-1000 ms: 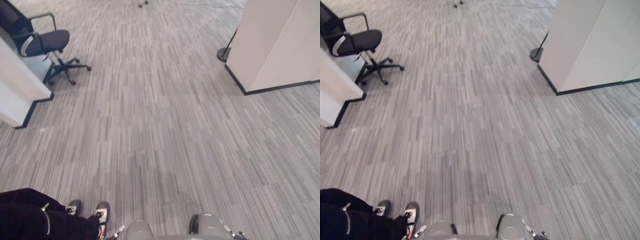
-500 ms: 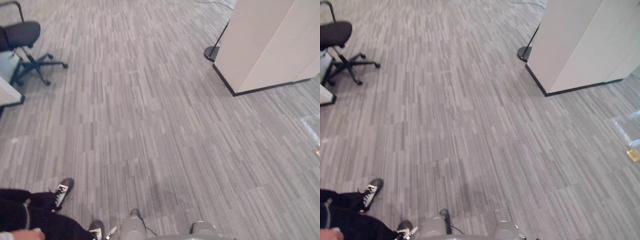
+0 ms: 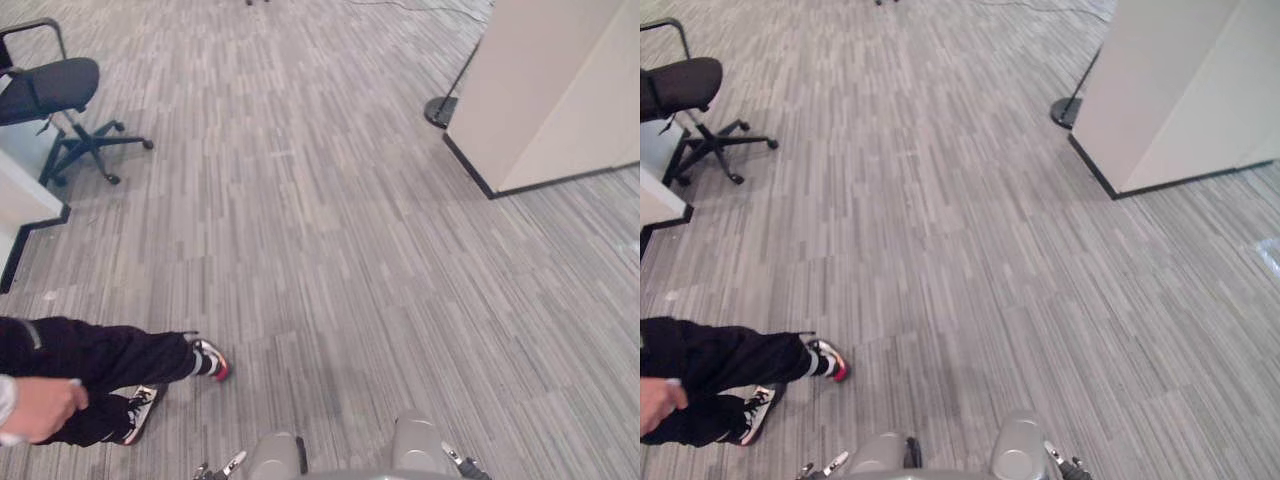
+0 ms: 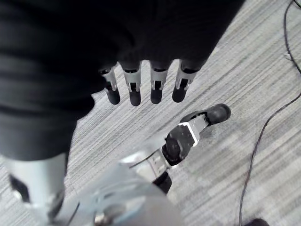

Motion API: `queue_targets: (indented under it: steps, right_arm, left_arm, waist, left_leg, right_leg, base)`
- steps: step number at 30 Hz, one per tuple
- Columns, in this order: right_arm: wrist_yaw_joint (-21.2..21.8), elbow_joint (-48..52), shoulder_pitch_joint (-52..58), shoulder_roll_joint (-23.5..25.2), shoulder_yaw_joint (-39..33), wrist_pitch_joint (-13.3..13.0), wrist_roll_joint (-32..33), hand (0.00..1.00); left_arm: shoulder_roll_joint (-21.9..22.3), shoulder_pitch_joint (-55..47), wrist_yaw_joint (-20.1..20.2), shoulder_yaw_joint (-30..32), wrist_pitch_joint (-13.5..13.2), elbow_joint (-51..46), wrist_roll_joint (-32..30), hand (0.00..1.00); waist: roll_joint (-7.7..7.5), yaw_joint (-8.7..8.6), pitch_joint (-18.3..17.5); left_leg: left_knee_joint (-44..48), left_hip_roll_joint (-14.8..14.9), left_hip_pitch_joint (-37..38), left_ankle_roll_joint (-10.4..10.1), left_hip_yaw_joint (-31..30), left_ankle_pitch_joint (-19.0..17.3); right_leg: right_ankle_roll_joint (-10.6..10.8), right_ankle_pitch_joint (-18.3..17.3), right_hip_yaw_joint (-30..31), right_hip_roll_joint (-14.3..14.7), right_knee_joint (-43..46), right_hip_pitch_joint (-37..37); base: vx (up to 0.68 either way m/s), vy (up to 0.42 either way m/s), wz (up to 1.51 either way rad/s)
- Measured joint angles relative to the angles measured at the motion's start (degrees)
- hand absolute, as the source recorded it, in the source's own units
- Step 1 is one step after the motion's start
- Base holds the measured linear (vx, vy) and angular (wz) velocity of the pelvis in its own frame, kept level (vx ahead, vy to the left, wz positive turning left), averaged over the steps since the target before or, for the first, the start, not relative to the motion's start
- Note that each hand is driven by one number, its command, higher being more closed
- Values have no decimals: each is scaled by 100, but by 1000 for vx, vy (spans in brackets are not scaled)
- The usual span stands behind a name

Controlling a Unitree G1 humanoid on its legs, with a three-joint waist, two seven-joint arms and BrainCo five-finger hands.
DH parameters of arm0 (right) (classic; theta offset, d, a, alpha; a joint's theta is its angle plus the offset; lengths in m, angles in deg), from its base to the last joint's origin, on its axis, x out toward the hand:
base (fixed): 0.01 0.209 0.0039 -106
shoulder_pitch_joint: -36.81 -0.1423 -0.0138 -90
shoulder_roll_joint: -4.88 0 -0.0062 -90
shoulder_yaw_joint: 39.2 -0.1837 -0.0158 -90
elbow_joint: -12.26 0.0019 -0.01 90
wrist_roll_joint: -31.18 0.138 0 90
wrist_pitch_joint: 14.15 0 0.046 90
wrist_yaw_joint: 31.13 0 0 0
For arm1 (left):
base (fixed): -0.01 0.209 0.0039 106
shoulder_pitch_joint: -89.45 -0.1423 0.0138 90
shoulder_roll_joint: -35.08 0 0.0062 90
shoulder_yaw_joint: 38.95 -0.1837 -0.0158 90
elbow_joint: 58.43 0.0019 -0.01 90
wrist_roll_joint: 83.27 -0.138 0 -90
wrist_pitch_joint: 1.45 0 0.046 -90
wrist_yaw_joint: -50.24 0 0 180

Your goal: Organize washtable

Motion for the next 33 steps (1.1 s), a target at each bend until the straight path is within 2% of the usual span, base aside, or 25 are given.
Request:
queue_targets:
  steps: [2,3,4,6,7,8,10,11,13,15,16,18,19,20,21,22,24,26,27,28,29,31,33]
  right_arm:
    - [-29,91,73,57,111,9,36,0]
    - [-40,152,118,77,121,9,47,0]
    - [-66,234,207,76,239,-3,96,0]
    - [-84,236,220,45,348,5,142,0]
    - [-92,251,251,95,422,7,148,0]
    - [-102,252,245,-53,428,11,147,0]
    - [-90,417,231,-165,507,-4,144,0]
    - [-86,443,230,-191,549,3,142,0]
    - [-96,448,232,-192,576,5,120,0]
    - [-139,454,234,-167,576,-8,98,0]
    - [-234,452,239,-134,576,-13,14,0]
    - [-296,452,243,-115,576,-46,-83,0]
    - [-315,488,229,-107,602,-61,-127,0]
    - [-323,482,240,-93,623,-56,-160,0]
    - [-331,478,262,-101,625,-52,-200,0]
    - [-332,479,261,-115,629,-52,-208,0]
    - [-351,481,271,-130,669,-52,-201,0]
    - [-374,481,262,-186,770,-51,-178,0]
    - [-373,480,248,-188,775,-47,-153,0]
    - [-370,481,242,-194,797,-47,-64,0]
    - [-360,448,240,-178,803,-48,-19,0]
    - [-362,403,212,-167,800,-47,-19,0]
    - [-371,364,131,-167,796,-50,-32,0]
  left_arm:
    - [-25,76,2,40,-6,0,-83,0]
    - [-11,86,0,86,-3,6,-136,0]
    - [47,82,-14,221,-6,10,-213,0]
    - [56,80,-49,246,-6,15,-264,0]
    - [47,85,-72,284,-6,17,-322,0]
    - [167,148,-86,359,-3,97,-379,0]
    - [316,151,-90,395,-1,151,-424,0]
    - [314,169,-86,387,-2,208,-424,0]
    - [301,189,-84,388,-2,238,-423,0]
    - [293,180,-93,391,-5,234,-412,0]
    - [259,165,-94,393,-10,220,-408,0]
    - [235,100,-103,396,-10,165,-414,0]
    - [246,84,-99,407,-6,144,-427,0]
    - [248,67,-92,471,0,114,-422,0]
    - [276,46,-101,509,0,32,-421,0]
    - [301,22,-101,513,-1,-24,-421,0]
    - [318,-71,-99,514,-3,-171,-416,0]
    - [325,-92,-102,577,-14,-221,-412,0]
    - [332,-92,-102,611,-19,-224,-408,0]
    - [341,-92,-103,653,-23,-224,-393,0]
    - [343,-94,-103,667,-23,-215,-348,0]
    - [334,-121,-102,675,-26,-204,-286,0]
    - [304,-179,-97,673,-28,-158,-232,0]
  waist:
    - [-50,7,-1]
    - [-52,11,-2]
    - [-54,9,-4]
    - [-60,6,-7]
    - [-144,-1,-36]
    - [82,24,-53]
    - [280,-9,-46]
    - [302,-7,-55]
    - [286,3,-46]
    - [252,-9,-35]
    - [190,-18,-39]
    - [149,-100,-55]
    - [159,-162,-7]
    - [143,-167,-7]
    - [141,-155,-2]
    - [154,-155,6]
    - [121,-142,26]
    - [125,-128,20]
    - [125,-123,20]
    - [120,-108,18]
    - [69,-2,14]
    - [10,109,27]
    - [-41,198,22]
  left_leg:
    - [-197,8,91,2,-168,8]
    - [-276,9,171,0,-205,10]
    - [-451,10,399,-1,-284,11]
    - [-518,23,582,-9,-356,6]
    - [-495,15,659,-143,-395,-63]
    - [-499,203,656,-273,-434,-146]
    - [-712,459,836,-360,-390,-92]
    - [-871,497,949,-452,-337,-38]
    - [-1100,520,1146,-555,-240,85]
    - [-1172,477,1244,-561,-164,134]
    - [-1206,434,1272,-564,-142,132]
    - [-1217,429,1223,-710,-137,43]
    - [-868,482,1081,-854,-159,-9]
    - [-167,545,725,-1064,-153,100]
    - [709,669,321,-1339,-159,362]
    - [1129,737,123,-1320,-156,533]
    - [1965,919,-217,-1319,-167,1258]
    - [2364,1016,-491,-1258,-160,1485]
    - [2458,1055,-614,-1113,-115,1388]
    - [2475,1102,-830,-925,14,1108]
    - [2176,1110,-894,-735,199,882]
    - [1300,1092,-910,-615,186,812]
    - [421,1043,-967,-603,-243,821]
  right_leg:
    - [-116,-729,-4,237,-225,-277]
    - [-120,-790,21,290,-458,-297]
    - [-37,-848,129,381,-1216,-260]
    - [-42,-820,114,439,-2201,-172]
    - [70,-267,-75,469,-3215,27]
    - [163,-417,-245,565,-3477,293]
    - [84,-461,-651,683,-3462,275]
    - [43,-486,-801,701,-3419,279]
    - [-5,-518,-997,697,-3251,281]
    - [-43,-651,-1157,613,-3046,267]
    - [-54,-875,-1232,501,-2939,265]
    - [-48,-1340,-1493,364,-2998,329]
    - [-86,-1523,-1641,388,-2990,365]
    - [-139,-1555,-1666,412,-2950,380]
    - [-207,-1603,-1713,429,-2933,479]
    - [-235,-1643,-1729,451,-2923,543]
    - [-315,-1806,-1762,543,-2886,776]
    - [-354,-1838,-1747,590,-2993,885]
    - [-354,-1838,-1743,597,-3028,880]
    - [-374,-1827,-1729,629,-3128,890]
    - [-393,-1812,-1640,633,-3188,899]
    - [-373,-1835,-1519,624,-3200,952]
    - [-255,-1917,-1332,605,-3177,971]
  base:
    - [203,-32,42]
    - [272,-75,50]
    - [211,-84,40]
    - [311,-182,40]
    - [370,-250,35]
    - [272,-202,14]
    - [217,-192,-14]
    - [204,-190,-14]
    - [109,-129,-14]
    - [27,-116,0]
    - [11,-144,18]
    - [14,-148,26]
    - [1,-101,26]
    - [4,-160,20]
    - [26,-161,6]
    - [48,-147,5]
    - [73,-97,7]
    - [108,-50,1]
    - [174,-14,1]
    - [189,35,-8]
    - [144,58,-17]
    - [175,135,-32]
    - [214,260,-53]
